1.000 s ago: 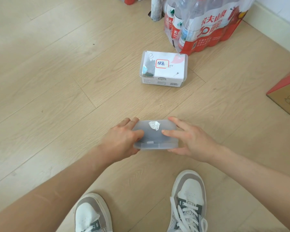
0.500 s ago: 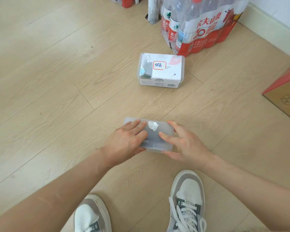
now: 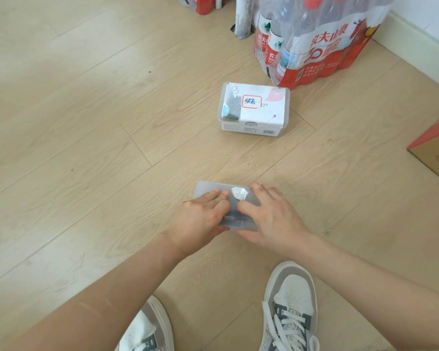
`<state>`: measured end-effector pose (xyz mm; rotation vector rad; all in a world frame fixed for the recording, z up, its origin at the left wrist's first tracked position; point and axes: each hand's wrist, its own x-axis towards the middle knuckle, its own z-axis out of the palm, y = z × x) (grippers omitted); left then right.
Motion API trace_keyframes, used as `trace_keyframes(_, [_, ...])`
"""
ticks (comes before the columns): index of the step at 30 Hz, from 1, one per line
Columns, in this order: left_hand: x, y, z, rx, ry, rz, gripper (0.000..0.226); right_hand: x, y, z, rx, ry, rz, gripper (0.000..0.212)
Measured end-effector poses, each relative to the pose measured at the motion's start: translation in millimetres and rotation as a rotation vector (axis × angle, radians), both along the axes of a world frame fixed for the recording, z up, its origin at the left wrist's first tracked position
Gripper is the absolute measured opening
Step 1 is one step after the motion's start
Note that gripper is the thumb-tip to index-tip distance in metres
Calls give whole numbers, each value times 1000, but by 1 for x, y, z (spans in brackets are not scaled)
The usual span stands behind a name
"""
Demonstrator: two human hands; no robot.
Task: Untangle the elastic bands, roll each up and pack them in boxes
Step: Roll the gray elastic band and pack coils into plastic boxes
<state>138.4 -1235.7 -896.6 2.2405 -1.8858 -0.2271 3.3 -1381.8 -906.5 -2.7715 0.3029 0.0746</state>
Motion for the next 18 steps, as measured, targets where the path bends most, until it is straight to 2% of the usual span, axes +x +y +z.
trace_keyframes(5, [16, -6, 6, 44, 124, 11, 54, 3, 2, 2, 7, 74, -31, 38])
trace_keyframes(12, [12, -4, 11, -40, 5, -22, 50, 9, 4, 10, -14, 89, -28, 37])
trace_keyframes(15, [10, -2, 9, -49, 63, -1, 44, 16, 6, 20, -20, 168, -81, 55])
trace_keyframes(18, [21, -11, 10, -83, 156, 35, 34, 22, 14, 27, 65, 259, -258, 78])
